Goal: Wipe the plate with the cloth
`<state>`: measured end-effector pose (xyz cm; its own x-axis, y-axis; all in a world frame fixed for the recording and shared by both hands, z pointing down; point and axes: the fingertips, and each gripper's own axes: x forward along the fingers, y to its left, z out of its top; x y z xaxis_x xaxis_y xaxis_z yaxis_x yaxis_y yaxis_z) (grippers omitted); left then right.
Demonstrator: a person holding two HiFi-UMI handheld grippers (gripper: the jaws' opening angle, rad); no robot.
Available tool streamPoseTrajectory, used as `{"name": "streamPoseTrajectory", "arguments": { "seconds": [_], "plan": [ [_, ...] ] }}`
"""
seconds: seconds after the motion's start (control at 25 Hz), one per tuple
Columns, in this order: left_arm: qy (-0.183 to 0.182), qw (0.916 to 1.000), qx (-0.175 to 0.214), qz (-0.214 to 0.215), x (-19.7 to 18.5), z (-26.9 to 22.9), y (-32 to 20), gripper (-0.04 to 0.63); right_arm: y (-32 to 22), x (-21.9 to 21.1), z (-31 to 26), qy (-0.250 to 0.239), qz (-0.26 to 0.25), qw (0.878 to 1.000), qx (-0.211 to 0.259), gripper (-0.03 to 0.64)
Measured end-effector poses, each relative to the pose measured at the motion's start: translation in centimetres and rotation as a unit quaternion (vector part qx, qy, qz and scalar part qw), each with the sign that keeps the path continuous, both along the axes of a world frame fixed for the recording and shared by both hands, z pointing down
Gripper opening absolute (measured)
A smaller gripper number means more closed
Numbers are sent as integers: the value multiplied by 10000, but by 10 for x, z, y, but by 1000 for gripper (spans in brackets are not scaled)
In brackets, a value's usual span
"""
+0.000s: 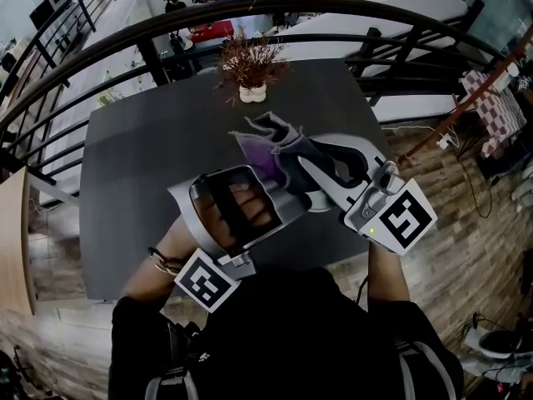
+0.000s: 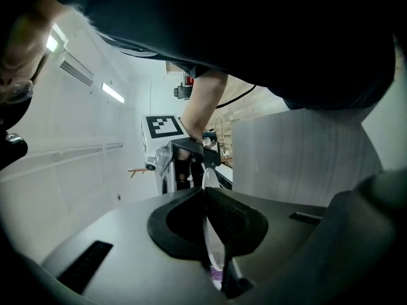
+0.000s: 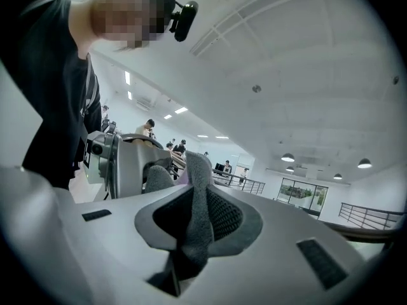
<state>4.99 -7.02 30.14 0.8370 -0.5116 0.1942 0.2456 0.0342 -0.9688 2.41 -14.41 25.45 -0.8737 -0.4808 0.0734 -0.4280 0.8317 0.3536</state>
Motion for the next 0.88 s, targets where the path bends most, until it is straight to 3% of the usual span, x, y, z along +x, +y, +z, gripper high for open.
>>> {"name": "streamPoseTrajectory", "arguments": {
  "seconds": [0.12,0.88],
  "plan": [
    [-4,10000,8,9,0,1,2,21,-5,2,9,164,153,9997,-72,59],
    [178,9998,-79,23,-2,-3,4,25,-45,52,40,-287,1179,9916,-455,60]
  ]
}}
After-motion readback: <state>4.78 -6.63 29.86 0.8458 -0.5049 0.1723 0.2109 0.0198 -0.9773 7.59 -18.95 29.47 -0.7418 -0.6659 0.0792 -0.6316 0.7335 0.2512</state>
